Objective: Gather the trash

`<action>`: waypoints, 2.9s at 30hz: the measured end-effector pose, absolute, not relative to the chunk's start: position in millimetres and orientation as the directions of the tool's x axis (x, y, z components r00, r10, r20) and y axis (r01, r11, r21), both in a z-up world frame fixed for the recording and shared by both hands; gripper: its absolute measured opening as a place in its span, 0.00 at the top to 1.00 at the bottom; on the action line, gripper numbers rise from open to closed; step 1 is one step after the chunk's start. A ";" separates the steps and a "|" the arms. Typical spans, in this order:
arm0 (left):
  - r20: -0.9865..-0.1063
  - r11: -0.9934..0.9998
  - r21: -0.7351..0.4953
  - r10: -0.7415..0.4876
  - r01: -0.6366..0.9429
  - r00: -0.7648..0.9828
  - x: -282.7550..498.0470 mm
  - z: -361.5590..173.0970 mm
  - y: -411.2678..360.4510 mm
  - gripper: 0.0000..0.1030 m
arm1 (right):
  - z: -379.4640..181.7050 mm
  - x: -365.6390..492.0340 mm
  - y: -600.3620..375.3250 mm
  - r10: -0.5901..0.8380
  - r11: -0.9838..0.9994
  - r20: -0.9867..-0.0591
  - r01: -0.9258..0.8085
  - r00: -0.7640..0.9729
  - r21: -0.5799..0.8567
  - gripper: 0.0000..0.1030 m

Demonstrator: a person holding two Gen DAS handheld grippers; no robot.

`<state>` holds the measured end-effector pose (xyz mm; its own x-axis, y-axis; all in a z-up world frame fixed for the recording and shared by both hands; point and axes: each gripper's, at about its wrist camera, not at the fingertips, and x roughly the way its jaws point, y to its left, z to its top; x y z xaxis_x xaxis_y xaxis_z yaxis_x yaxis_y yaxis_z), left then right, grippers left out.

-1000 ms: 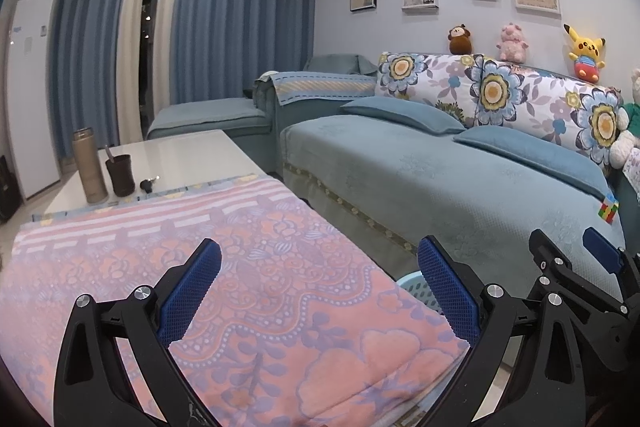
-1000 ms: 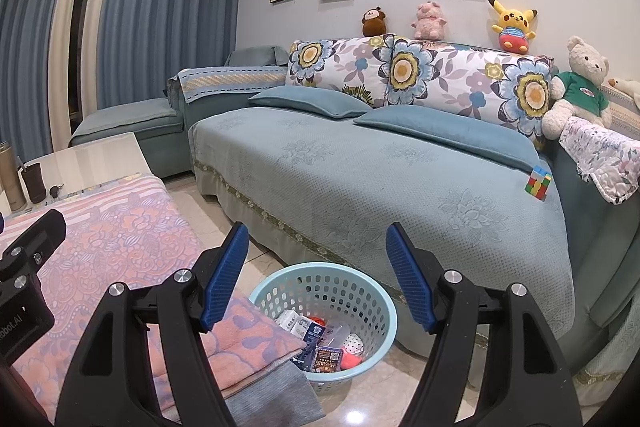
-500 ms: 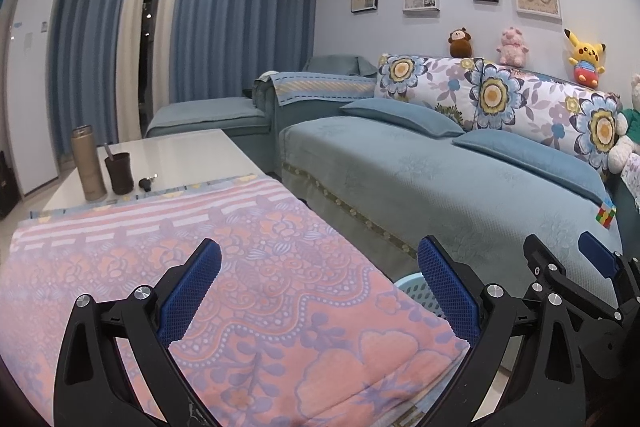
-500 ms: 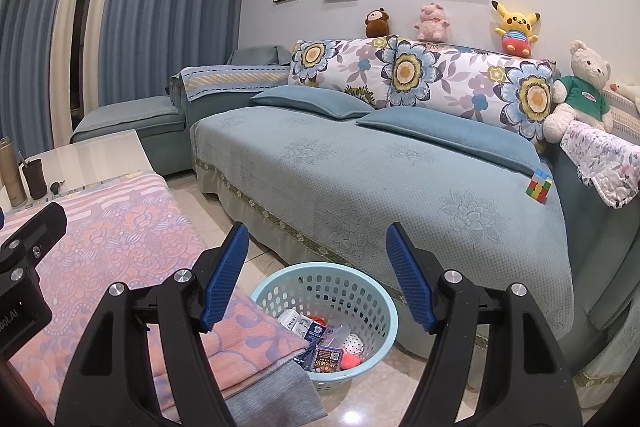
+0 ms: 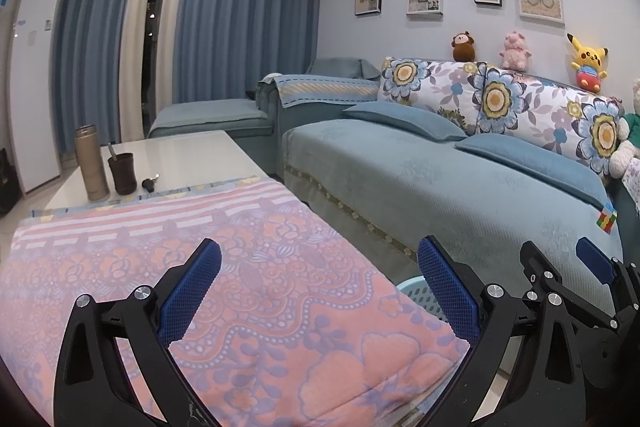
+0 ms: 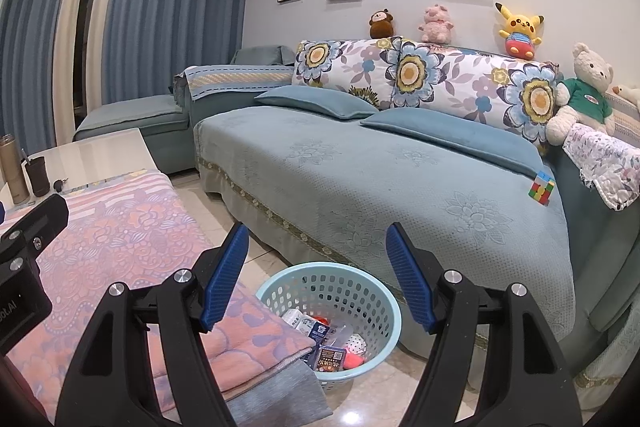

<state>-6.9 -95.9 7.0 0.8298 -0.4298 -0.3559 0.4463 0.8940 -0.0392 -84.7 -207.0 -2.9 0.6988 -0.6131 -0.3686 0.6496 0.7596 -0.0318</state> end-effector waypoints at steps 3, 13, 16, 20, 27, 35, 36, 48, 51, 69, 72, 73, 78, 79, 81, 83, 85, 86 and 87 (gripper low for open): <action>-0.354 0.899 -0.037 -0.421 0.437 0.835 -6.5 9.0 -93.4 0.07 | -1.9 -82.9 -204.1 -0.615 0.761 -0.364 0.647 0.699 -0.044 0.35; -0.349 0.932 -0.094 -0.361 0.351 0.865 5.3 13.0 -69.5 0.07 | 3.2 -77.5 -184.1 -0.627 0.768 -0.323 0.632 0.709 -0.103 0.35; -0.363 0.932 -0.090 -0.358 0.350 0.860 7.7 11.9 -70.4 0.07 | 1.9 -79.3 -188.9 -0.631 0.760 -0.334 0.643 0.700 -0.089 0.35; -0.405 0.930 -0.095 -0.361 0.354 0.840 14.1 5.8 -73.7 0.07 | 0.6 -81.1 -192.6 -0.631 0.757 -0.344 0.649 0.695 -0.076 0.35; -0.411 0.932 -0.043 -0.344 0.359 0.844 9.2 3.1 -82.3 0.07 | -1.1 -82.6 -199.8 -0.624 0.757 -0.352 0.651 0.697 -0.053 0.33; -0.413 0.924 -0.028 -0.358 0.381 0.837 8.3 1.2 -86.1 0.07 | -5.1 -83.5 -208.5 -0.610 0.756 -0.380 0.654 0.695 -0.018 0.32; -0.417 0.924 -0.031 -0.358 0.381 0.836 8.3 1.3 -86.2 0.07 | -5.4 -83.4 -209.0 -0.609 0.756 -0.383 0.654 0.695 -0.016 0.32; -0.410 0.920 -0.035 -0.369 0.390 0.834 5.6 2.6 -85.9 0.07 | -5.6 -82.8 -209.5 -0.608 0.759 -0.381 0.651 0.697 -0.020 0.32; -0.407 0.919 -0.035 -0.372 0.393 0.834 4.3 2.9 -86.2 0.07 | -5.6 -82.3 -208.7 -0.607 0.759 -0.382 0.650 0.697 -0.020 0.32; -0.406 0.923 -0.039 -0.365 0.383 0.838 5.3 5.0 -83.7 0.07 | -6.0 -78.7 -200.4 -0.605 0.770 -0.368 0.636 0.706 -0.047 0.32; -0.408 0.929 -0.037 -0.350 0.367 0.843 6.5 5.4 -83.1 0.07 | -6.1 -78.2 -200.4 -0.604 0.772 -0.370 0.634 0.706 -0.049 0.32; -0.415 0.929 -0.029 -0.347 0.369 0.841 7.0 4.5 -84.6 0.07 | -5.9 -78.3 -200.9 -0.604 0.772 -0.371 0.634 0.706 -0.048 0.32; -0.420 0.928 0.056 -0.313 0.368 0.852 3.0 1.2 -97.2 0.07 | -4.4 -81.7 -204.0 -0.606 0.769 -0.364 0.638 0.707 -0.042 0.32; -0.419 0.927 0.066 -0.310 0.369 0.853 2.1 0.9 -99.1 0.07 | -4.0 -83.6 -204.8 -0.609 0.767 -0.361 0.641 0.706 -0.039 0.32; -0.419 0.930 0.085 -0.292 0.357 0.860 1.8 0.1 -102.3 0.07 | -4.1 -85.3 -206.1 -0.609 0.766 -0.360 0.642 0.707 -0.035 0.32; -0.420 0.930 0.085 -0.292 0.357 0.859 2.1 -1.0 -102.4 0.07 | -4.8 -85.7 -208.1 -0.605 0.768 -0.364 0.640 0.708 -0.028 0.32; -0.398 0.936 0.093 -0.279 0.340 0.874 -0.9 -1.1 -101.0 0.07 | -5.6 -85.8 -210.8 -0.599 0.768 -0.372 0.640 0.709 -0.018 0.32; -0.394 0.936 0.100 -0.275 0.338 0.877 -1.6 -0.9 -101.1 0.07 | -5.9 -85.8 -212.3 -0.597 0.768 -0.376 0.640 0.709 -0.013 0.32; -0.398 0.936 0.095 -0.277 0.339 0.875 -1.4 -1.2 -100.7 0.07 | -6.5 -86.0 -214.0 -0.594 0.768 -0.381 0.640 0.709 -0.005 0.32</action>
<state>-1.4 -100.7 -1.2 0.8747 -0.2768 -0.3978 0.3395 0.9358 0.0953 -86.0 -214.0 -6.5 0.7090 -0.5937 -0.3806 0.6403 0.7681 -0.0055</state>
